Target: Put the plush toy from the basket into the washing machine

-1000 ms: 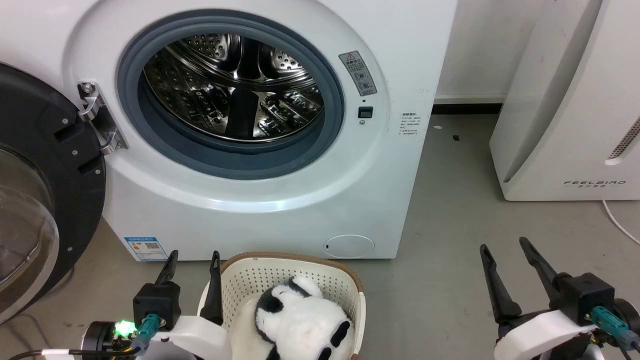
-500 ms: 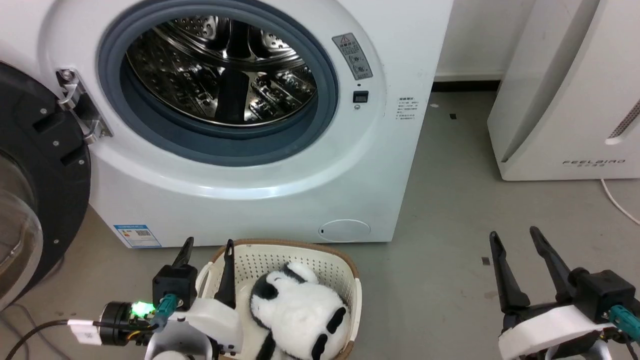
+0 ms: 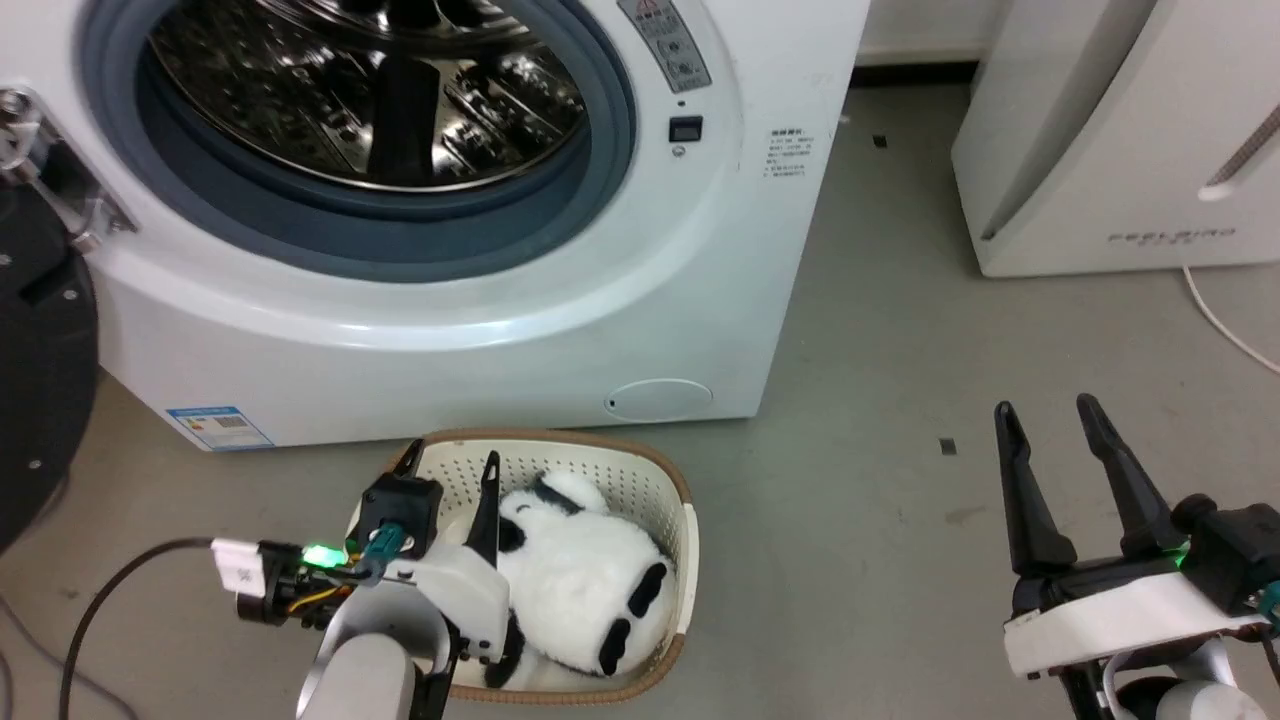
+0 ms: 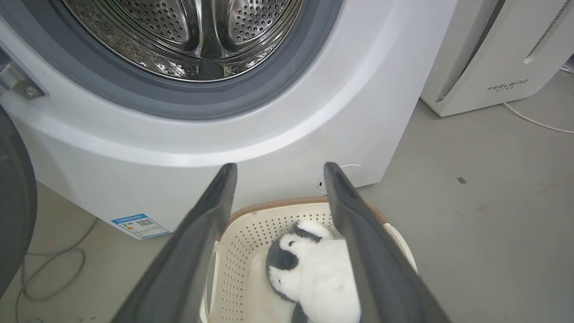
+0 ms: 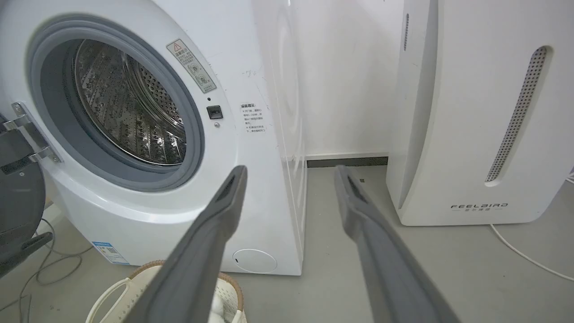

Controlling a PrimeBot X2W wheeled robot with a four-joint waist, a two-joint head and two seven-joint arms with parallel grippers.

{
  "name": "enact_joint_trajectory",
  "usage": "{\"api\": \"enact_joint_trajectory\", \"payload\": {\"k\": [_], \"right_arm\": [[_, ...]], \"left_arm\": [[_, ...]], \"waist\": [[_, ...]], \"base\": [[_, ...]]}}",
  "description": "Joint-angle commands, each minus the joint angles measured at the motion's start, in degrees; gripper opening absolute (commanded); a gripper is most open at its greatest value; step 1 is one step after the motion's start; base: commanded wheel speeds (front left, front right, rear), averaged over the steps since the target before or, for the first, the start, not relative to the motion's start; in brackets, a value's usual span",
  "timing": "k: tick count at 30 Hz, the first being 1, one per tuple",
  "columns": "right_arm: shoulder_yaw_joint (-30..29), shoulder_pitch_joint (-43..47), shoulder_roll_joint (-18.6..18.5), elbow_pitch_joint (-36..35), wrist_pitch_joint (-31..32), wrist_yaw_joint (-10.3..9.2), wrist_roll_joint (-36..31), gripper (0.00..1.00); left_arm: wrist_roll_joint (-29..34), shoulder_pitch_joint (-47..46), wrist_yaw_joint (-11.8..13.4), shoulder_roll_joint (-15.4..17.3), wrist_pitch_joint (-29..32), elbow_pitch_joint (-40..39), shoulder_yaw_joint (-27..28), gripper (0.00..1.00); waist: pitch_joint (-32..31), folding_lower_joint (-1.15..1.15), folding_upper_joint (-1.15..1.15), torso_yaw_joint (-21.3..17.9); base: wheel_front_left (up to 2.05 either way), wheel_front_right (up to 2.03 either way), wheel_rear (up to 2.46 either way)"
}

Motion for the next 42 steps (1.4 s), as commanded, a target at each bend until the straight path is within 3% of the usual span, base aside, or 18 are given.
{"api": "enact_joint_trajectory", "payload": {"k": [1,27,42], "right_arm": [[0.1,-1.4,0.0,-0.7,-0.6,-0.02,1.0,1.0],[0.6,-8.1,0.0,-5.1,-3.7,-0.03,10.0,1.0],[0.7,-10.7,0.0,-7.5,-5.5,-0.04,14.3,1.0]], "left_arm": [[0.6,-2.2,-0.2,0.5,-0.1,2.0,-0.7,1.0],[5.7,-20.3,-4.7,7.0,11.9,20.6,-11.5,1.0],[2.0,-29.1,-5.8,9.7,20.3,29.4,-21.2,1.0]], "waist": [[1.6,-0.01,0.0,-0.9],[20.8,-0.01,0.0,-7.2],[30.8,-0.01,0.0,-10.1]], "base": [[0.0,0.0,0.0],[0.0,0.0,0.0],[0.0,0.0,0.0]]}}
